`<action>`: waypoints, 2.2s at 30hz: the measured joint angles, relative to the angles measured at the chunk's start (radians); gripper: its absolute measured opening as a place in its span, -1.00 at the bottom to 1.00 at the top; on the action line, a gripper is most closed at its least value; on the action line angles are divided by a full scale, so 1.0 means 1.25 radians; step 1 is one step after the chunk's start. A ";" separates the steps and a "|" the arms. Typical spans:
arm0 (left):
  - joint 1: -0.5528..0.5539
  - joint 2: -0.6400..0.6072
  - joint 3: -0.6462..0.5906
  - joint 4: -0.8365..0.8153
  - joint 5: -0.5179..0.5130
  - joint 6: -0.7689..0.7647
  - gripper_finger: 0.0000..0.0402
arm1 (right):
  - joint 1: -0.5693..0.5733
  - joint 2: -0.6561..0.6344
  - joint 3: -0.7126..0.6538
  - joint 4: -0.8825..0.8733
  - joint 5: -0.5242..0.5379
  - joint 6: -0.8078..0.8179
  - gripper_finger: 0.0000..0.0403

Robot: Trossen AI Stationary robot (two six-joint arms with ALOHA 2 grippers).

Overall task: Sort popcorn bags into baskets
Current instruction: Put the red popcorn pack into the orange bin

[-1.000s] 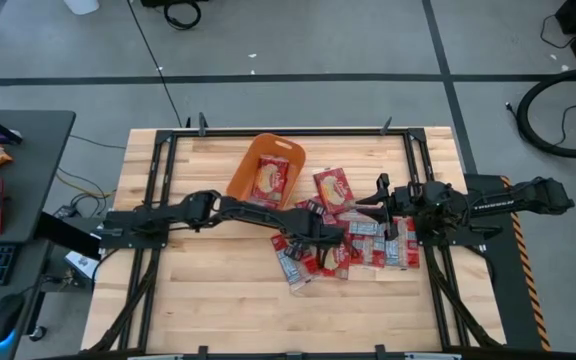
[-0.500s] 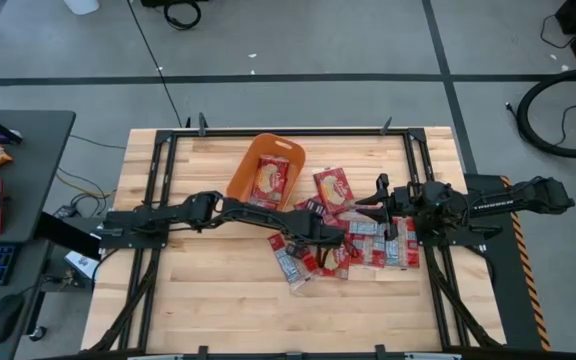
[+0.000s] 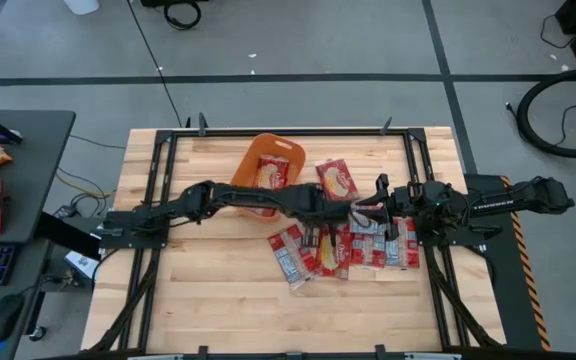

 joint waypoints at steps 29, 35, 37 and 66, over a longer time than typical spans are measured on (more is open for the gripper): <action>0.101 -0.213 -0.002 -0.251 -0.059 -0.337 -1.00 | 0.000 0.001 0.000 -0.006 0.001 -0.014 -0.51; 0.119 -0.217 -0.012 -0.305 -0.054 -0.389 -1.00 | 0.000 0.001 0.000 -0.006 0.002 -0.015 -0.51; 0.136 -0.216 -0.015 -0.307 -0.022 -0.404 -1.00 | 0.000 0.001 0.000 -0.006 0.002 -0.015 -0.51; 0.337 -0.215 -0.270 -0.254 0.098 -0.466 -0.50 | 0.000 0.001 0.000 -0.007 -0.006 -0.014 -0.51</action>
